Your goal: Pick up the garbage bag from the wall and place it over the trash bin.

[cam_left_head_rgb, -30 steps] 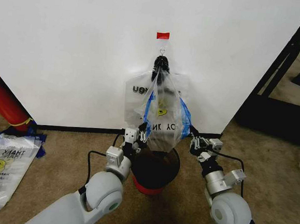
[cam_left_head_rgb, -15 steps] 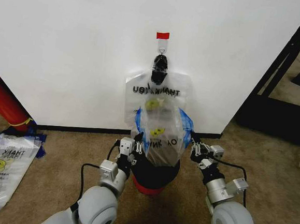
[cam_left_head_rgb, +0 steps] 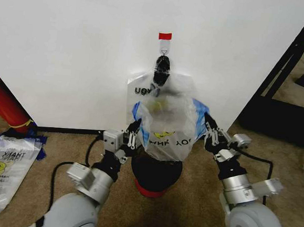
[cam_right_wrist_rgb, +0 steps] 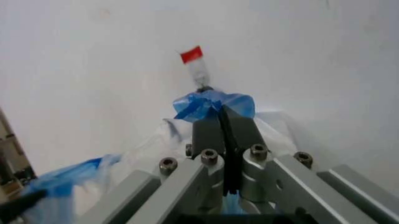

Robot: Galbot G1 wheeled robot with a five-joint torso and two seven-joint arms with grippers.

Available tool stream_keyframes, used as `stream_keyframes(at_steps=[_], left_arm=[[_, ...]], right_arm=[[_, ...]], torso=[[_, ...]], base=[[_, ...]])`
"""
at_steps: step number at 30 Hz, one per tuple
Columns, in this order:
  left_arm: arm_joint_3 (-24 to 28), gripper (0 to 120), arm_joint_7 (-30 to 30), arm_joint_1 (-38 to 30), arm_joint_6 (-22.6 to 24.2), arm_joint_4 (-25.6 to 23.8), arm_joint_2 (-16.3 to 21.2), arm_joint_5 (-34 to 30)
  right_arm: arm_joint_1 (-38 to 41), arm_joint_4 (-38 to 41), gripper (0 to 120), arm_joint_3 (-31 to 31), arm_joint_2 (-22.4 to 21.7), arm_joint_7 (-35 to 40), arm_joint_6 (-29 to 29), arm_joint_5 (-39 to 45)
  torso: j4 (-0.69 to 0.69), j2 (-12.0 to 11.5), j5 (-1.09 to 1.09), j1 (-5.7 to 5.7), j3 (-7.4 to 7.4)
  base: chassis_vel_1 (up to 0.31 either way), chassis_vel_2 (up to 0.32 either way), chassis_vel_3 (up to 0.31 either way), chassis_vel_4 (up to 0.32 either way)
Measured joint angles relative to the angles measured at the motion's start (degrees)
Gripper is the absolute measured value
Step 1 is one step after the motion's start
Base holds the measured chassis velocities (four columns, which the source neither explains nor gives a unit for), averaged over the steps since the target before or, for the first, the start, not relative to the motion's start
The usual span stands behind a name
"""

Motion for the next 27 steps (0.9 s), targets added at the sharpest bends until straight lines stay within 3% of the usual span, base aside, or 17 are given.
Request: stream_keyframes(at_steps=[3,7,15,22,27], left_arm=[[-3.60,0,0.00,0.44,1.12,-0.05,2.67,-3.27],[-6.68,0,-0.14,1.97,2.01,-0.05,3.60,-6.29],[-10.31,0,-0.59,8.09,3.27,0.16,2.15,-7.24],[-15.71,0,-0.27,11.38,2.18,0.29,1.20,-2.99],[-17.25,0,-0.52,8.69,4.35,0.32,2.74,-8.28]], right_arm=[[-0.60,2.53,0,0.12,-0.21,0.30,-1.33,2.05],[-0.95,4.14,0,-0.28,0.21,0.90,-2.64,4.13],[-1.48,4.27,0,-2.04,0.86,1.62,-3.55,5.12],[-0.58,4.16,0,-0.66,-0.10,2.67,-3.95,7.69],[0.21,4.18,0,1.51,-1.67,3.56,-4.54,11.53]], torso=[[-0.01,0.00,0.00,0.00,0.00],[-0.01,0.00,0.00,0.00,0.00],[0.00,0.00,0.01,0.00,0.00],[0.02,0.00,0.01,0.00,0.00],[-0.01,0.00,0.02,0.00,0.00]], base=[[0.000,0.000,0.000,0.000],[0.000,0.000,0.000,0.000],[0.000,0.000,0.000,0.000],[0.000,0.000,0.000,0.000],[0.000,0.000,0.000,0.000]])
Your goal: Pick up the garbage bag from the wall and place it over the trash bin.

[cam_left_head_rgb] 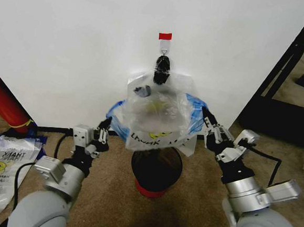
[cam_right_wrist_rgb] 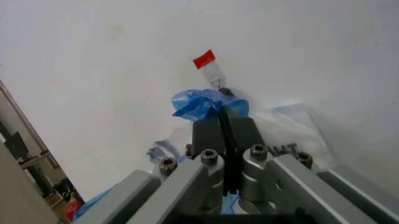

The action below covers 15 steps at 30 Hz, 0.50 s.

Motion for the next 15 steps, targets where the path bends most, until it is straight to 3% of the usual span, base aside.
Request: stream_keyframes(at_steps=[7,15], left_arm=[[-1.74,0,-4.11,-7.02,5.99,0.05,3.23,-16.19],[-6.22,0,-6.14,-15.37,8.11,0.06,7.05,-30.22]], right_arm=[[-1.08,-0.01,0,2.21,-1.53,3.02,-4.10,5.58],[-1.20,-0.06,0,6.68,-3.12,5.40,-6.98,14.29]], torso=[[0.01,0.00,0.00,0.00,0.00],[0.01,0.00,0.01,0.00,0.00]], base=[[0.000,0.000,0.000,0.000],[0.000,0.000,0.000,0.000]])
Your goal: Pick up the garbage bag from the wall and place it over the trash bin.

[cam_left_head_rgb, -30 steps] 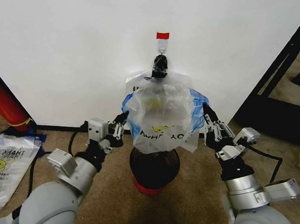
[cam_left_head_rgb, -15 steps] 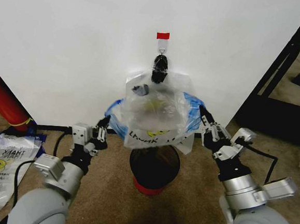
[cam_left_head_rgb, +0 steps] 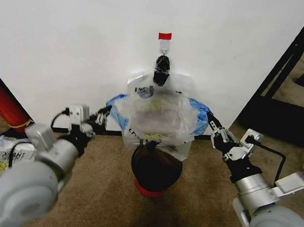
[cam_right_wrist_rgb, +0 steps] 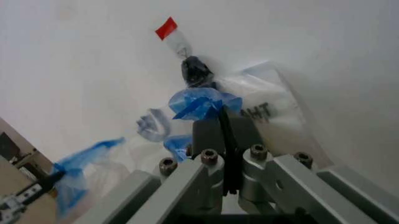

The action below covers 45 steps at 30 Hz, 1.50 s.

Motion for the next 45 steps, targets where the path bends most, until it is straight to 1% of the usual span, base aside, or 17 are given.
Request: stream_keyframes(at_steps=[3,6,12,14,17,20,22,23,26,29,31,34,36,37,39,41,45], left_arm=[[-1.56,0,0.30,-1.04,0.63,0.00,0.96,-3.64],[-0.45,0,0.02,-0.45,1.18,0.02,0.11,-4.41],[6.89,0,-2.63,1.13,2.59,0.07,-4.72,-4.18],[8.03,0,-3.02,1.20,2.62,0.08,-5.45,-3.85],[11.23,0,-3.15,2.04,2.59,0.09,-7.52,-0.70],[12.72,0,-2.82,2.78,2.17,0.09,-8.62,1.84],[13.08,0,-2.59,2.95,1.90,0.09,-8.82,2.92],[13.64,0,-2.05,3.23,1.35,0.09,-9.20,5.10],[14.14,0,-1.18,3.79,0.50,0.09,-9.84,8.84],[14.36,0,0.05,5.08,-0.29,0.09,-10.44,12.02],[14.60,0,0.33,5.69,-0.59,0.25,-10.80,12.73],[15.78,0,1.35,7.89,-1.64,1.74,-12.34,15.34],[17.44,0,2.18,9.79,-2.68,3.55,-13.80,18.36],[17.44,0,2.18,9.79,-2.68,3.55,-13.80,18.36],[19.02,0,2.64,11.27,-3.51,5.33,-15.14,20.86],[20.14,0,2.74,12.58,-3.99,6.30,-16.09,22.60],[20.55,0,2.82,13.96,-4.47,6.86,-16.53,24.12]], right_arm=[[0.20,-0.01,0,2.04,-0.64,0.35,-0.27,3.01],[0.32,-0.01,0,2.40,-0.93,0.44,-0.36,3.71],[0.47,-0.04,0,1.44,-0.48,0.94,-1.16,3.79],[0.35,-0.04,0,1.03,-0.27,0.95,-1.19,3.57],[-0.69,-0.07,0,-1.14,1.31,0.71,-1.08,1.37],[-1.18,-0.08,0,-2.80,3.15,0.38,-0.75,-0.15],[-1.07,-0.13,0,-3.06,3.76,0.61,-0.70,-0.12],[-0.68,-0.64,0,-3.45,4.77,1.25,-0.55,0.21],[-0.39,-3.11,0,-4.93,7.20,1.59,-0.13,0.35],[-1.31,-6.12,0,-7.18,9.52,1.00,0.59,-1.70],[-1.80,-7.34,0,-8.03,10.34,0.61,1.00,-2.86],[-2.97,-10.56,0,-9.89,11.85,-0.33,2.34,-5.54],[-3.68,-13.09,0,-11.17,12.70,-0.84,3.29,-7.17],[-3.68,-13.09,0,-11.17,12.70,-0.84,3.29,-7.17],[-4.13,-15.13,0,-12.38,13.49,-1.17,4.05,-8.86],[-4.62,-15.90,0,-13.33,14.34,-1.29,4.48,-9.93],[-5.63,-15.93,0,-14.42,14.85,-1.69,4.86,-10.99]], torso=[[0.01,0.00,0.01,0.00,0.00],[0.02,0.00,0.00,0.00,0.00],[0.01,0.00,-0.01,0.00,0.00],[0.02,0.00,0.00,0.00,0.00],[0.01,0.00,0.00,0.00,0.00],[0.00,0.00,-0.01,0.00,0.00],[0.01,0.00,-0.01,0.00,0.00],[0.00,0.00,-0.01,0.00,-0.01],[0.01,0.00,-0.01,0.00,0.00],[0.01,0.00,0.00,0.00,0.00],[0.01,0.00,0.00,0.00,-0.01],[0.01,0.00,0.00,0.00,-0.01],[0.01,0.00,-0.01,0.00,0.00],[0.01,0.00,-0.01,0.00,0.00],[0.00,0.00,-0.01,0.00,0.00],[0.01,0.00,-0.01,0.00,0.00],[0.01,0.00,-0.01,0.00,-0.01]], base=[[0.000,0.000,0.000,0.000],[0.000,0.000,0.000,0.000],[0.000,0.000,0.000,0.000],[0.000,0.000,0.000,0.000],[0.000,0.000,0.000,0.000],[0.000,0.000,0.000,0.000],[0.000,0.000,0.000,0.000],[0.000,0.000,0.000,0.000],[0.000,0.000,0.000,0.000],[0.000,0.000,0.000,0.000],[0.000,0.000,0.000,0.000],[0.000,0.000,0.000,0.000],[0.000,0.000,0.000,0.000],[0.000,0.000,0.000,0.000],[0.000,0.000,0.000,0.000],[0.000,0.000,0.000,0.000],[0.000,0.000,0.000,0.000]])
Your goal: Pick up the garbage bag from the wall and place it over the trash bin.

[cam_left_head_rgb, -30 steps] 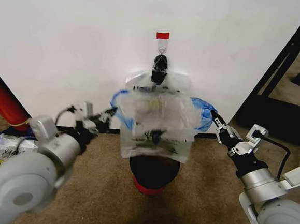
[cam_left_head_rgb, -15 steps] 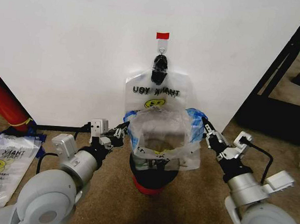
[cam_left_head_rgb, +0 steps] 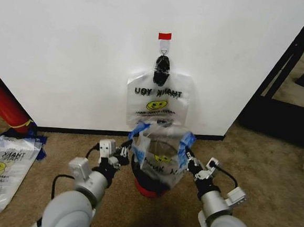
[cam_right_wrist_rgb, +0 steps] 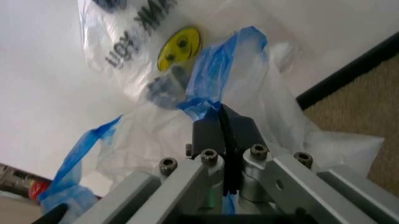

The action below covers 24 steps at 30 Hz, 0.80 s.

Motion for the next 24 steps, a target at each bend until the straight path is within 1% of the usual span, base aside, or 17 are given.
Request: stream_keyframes(at_steps=[4,8,12,14,15,21,24], left_arm=[[0.63,0,0.04,0.94,-0.83,1.53,-0.14,2.23],[0.87,0,-0.35,0.85,-0.73,1.74,-0.12,2.51],[-0.33,0,-2.80,0.67,2.29,2.08,1.26,2.64],[-1.05,0,-3.90,0.84,3.71,1.94,1.91,2.38],[-1.05,0,-3.90,0.84,3.71,1.94,1.91,2.38],[-1.67,0,-4.91,3.03,6.97,-0.59,3.63,2.19],[-1.57,0,-4.95,3.95,7.32,-0.63,3.84,2.69]], right_arm=[[-1.80,-1.56,0,-1.75,0.66,-0.76,1.38,-4.21],[-3.25,-1.84,0,-2.13,1.02,-0.71,1.91,-6.26],[-7.13,0.17,0,-0.94,0.63,1.53,0.70,-10.83],[-9.16,2.38,0,-0.20,0.13,2.28,0.13,-11.07],[-9.16,2.38,0,-0.20,0.13,2.28,0.13,-11.07],[-13.01,7.77,0,0.47,-0.69,5.63,-1.72,-11.37],[-13.62,8.36,0,0.37,-0.62,7.31,-2.69,-11.77]], torso=[[0.00,0.00,0.00,0.00,0.00],[0.00,0.00,0.00,0.00,0.00],[0.00,0.00,0.00,0.00,0.00],[-0.01,0.00,0.00,0.00,0.00],[-0.01,0.00,0.00,0.00,0.00],[0.00,0.00,0.00,0.00,0.00],[0.00,0.00,0.00,0.00,0.00]], base=[[0.000,0.000,0.000,0.000],[0.000,0.000,0.000,0.000],[0.000,0.000,0.000,0.000],[0.000,0.000,0.000,0.000],[0.000,0.000,0.000,0.000],[0.000,0.000,0.000,0.000],[0.000,0.000,0.000,0.000]])
